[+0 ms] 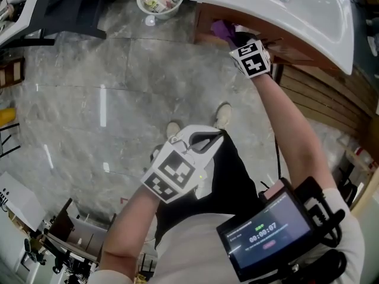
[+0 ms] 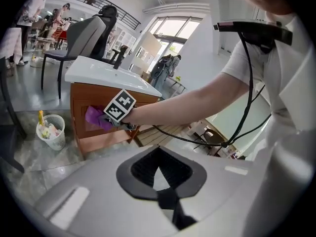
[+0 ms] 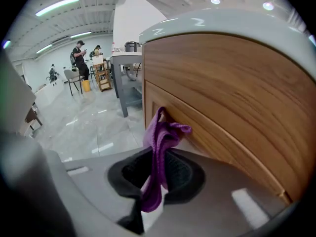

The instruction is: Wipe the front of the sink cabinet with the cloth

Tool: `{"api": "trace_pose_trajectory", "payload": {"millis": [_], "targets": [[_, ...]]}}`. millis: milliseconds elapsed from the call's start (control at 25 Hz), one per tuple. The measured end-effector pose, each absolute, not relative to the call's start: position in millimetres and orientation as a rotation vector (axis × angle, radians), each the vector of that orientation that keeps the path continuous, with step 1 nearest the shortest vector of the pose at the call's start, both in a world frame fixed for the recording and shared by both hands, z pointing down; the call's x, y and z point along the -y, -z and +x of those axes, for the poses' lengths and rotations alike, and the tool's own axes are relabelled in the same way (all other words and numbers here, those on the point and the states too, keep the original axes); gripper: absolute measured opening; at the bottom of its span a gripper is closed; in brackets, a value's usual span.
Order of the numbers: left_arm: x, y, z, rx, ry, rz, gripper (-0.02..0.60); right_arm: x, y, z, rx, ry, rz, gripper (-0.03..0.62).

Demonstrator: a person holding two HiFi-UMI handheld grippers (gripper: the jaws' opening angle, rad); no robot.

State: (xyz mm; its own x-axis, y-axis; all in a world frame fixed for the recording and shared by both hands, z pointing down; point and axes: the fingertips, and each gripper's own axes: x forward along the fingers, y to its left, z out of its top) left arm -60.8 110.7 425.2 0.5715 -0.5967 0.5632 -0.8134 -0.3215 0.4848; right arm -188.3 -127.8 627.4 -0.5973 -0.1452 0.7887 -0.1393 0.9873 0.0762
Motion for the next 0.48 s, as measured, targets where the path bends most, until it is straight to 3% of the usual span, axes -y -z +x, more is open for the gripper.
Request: {"api": "trace_pose_trajectory", "payload": {"millis": [480], "targets": [[-71,-427,-8,0.97,-0.425,2.124,0.005,191,-622,-75,2.189,-0.05,0.382,0.055]]}}
